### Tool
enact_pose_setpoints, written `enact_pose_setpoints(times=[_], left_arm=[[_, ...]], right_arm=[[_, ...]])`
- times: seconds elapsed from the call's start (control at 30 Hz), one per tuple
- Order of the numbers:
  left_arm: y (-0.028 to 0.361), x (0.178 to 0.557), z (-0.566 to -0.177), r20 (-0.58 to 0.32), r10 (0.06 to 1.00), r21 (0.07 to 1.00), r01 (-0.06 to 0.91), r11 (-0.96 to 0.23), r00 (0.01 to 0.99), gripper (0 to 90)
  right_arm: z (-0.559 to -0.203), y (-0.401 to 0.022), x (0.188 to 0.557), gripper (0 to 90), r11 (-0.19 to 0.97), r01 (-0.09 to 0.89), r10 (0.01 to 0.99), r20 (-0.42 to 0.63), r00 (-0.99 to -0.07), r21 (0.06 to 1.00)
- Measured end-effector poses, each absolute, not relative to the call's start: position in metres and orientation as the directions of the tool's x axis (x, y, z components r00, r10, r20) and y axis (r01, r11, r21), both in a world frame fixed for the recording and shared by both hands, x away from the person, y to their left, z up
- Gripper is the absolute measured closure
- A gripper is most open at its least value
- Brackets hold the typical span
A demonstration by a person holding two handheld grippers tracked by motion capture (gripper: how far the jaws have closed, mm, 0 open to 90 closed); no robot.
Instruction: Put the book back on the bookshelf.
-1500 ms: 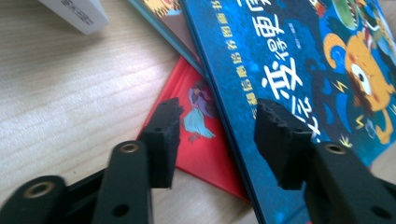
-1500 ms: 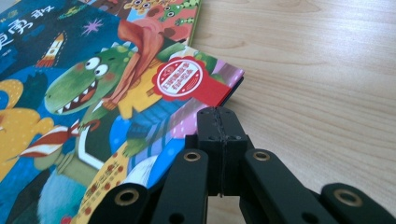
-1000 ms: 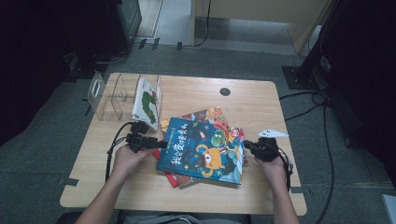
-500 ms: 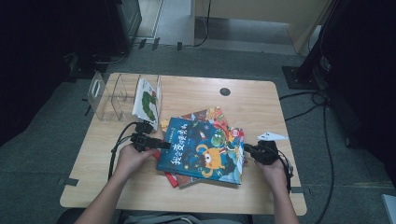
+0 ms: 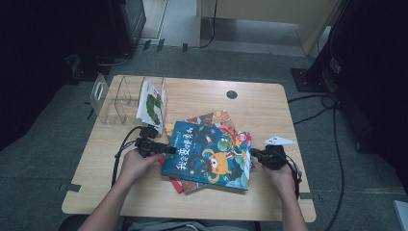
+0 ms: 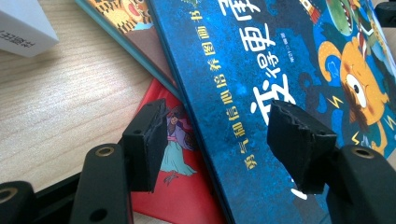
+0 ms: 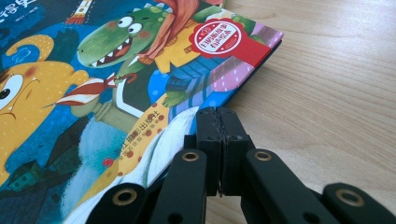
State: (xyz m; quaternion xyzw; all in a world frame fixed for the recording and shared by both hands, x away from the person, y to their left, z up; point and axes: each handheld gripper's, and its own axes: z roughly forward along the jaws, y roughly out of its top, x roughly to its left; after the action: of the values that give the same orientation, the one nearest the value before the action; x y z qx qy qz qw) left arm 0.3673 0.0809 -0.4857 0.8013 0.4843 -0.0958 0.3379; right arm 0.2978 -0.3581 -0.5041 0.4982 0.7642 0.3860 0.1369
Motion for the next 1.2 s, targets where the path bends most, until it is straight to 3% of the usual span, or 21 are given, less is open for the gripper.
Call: enact_pose_setpoints(times=[1.2], left_arm=[[0.0873, 0.3616, -0.4844, -0.494, 0.734, 0.415, 0.868, -0.272, 0.466, 42.5]], right_arm=[[-0.5001, -0.349, 0.3001, 90.0, 0.227, 0.648, 0.84, 0.19, -0.508, 0.727]])
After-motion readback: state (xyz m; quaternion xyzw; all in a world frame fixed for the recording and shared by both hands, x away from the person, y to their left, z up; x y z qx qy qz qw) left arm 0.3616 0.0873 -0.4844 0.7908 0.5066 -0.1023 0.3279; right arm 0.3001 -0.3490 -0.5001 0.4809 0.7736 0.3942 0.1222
